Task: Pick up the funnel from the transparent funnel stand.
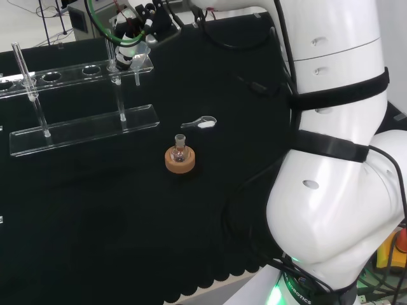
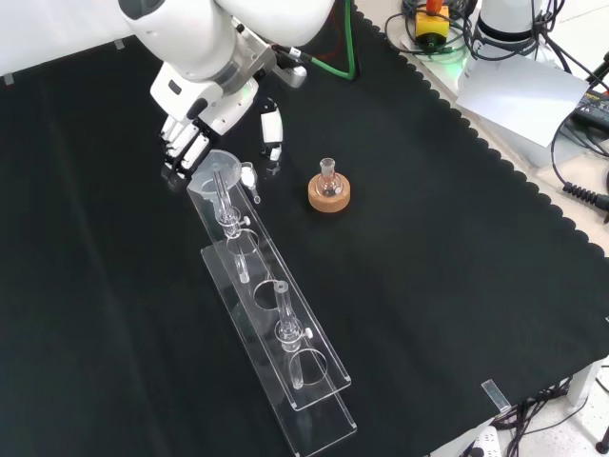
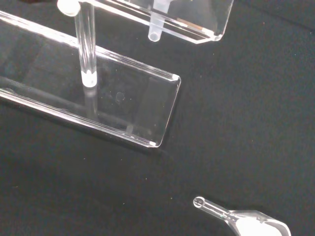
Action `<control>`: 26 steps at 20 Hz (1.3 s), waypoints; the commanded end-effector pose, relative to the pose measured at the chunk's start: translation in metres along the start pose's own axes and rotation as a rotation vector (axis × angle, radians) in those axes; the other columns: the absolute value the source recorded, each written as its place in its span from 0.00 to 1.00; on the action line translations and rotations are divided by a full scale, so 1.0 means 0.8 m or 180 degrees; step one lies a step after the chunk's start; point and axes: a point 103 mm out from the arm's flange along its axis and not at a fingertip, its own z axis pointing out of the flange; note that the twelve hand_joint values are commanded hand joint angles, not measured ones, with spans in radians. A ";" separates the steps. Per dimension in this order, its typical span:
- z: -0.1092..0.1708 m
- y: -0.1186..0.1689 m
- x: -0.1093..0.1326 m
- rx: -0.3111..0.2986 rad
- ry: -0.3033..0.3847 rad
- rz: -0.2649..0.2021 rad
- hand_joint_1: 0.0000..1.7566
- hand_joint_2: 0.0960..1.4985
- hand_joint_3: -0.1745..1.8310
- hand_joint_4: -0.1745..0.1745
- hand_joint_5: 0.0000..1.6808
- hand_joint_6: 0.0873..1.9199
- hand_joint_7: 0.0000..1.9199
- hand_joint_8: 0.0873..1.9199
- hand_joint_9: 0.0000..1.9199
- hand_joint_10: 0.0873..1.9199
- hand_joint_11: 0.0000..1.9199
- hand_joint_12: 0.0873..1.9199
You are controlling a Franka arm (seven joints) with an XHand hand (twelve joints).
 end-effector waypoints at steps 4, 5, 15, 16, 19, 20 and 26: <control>0.001 0.008 -0.002 0.0023 -0.0123 0.0010 0.40 0.41 0.32 0.29 0.10 0.00 0.03 0.36 0.18 0.37 0.21 0.71; 0.001 0.009 -0.003 0.0023 -0.0135 0.0011 0.41 0.41 0.32 0.29 0.10 0.00 0.03 0.36 0.19 0.37 0.21 0.71; 0.002 0.016 -0.007 0.0068 -0.0214 0.0010 0.45 0.36 0.41 0.30 0.13 0.00 0.05 0.35 0.21 0.35 0.22 0.70; 0.003 0.017 -0.007 0.0074 -0.0224 0.0009 0.46 0.36 0.41 0.30 0.14 0.00 0.05 0.35 0.21 0.35 0.22 0.70; 0.004 0.019 -0.009 0.0076 -0.0230 -0.0001 0.46 0.36 0.42 0.31 0.15 0.00 0.06 0.35 0.22 0.34 0.22 0.70; 0.004 0.020 -0.008 0.0082 -0.0235 -0.0005 0.46 0.36 0.42 0.31 0.15 0.00 0.06 0.35 0.23 0.34 0.22 0.70; 0.007 0.024 -0.010 0.0104 -0.0272 -0.0017 0.46 0.35 0.44 0.33 0.18 0.00 0.09 0.34 0.25 0.33 0.22 0.70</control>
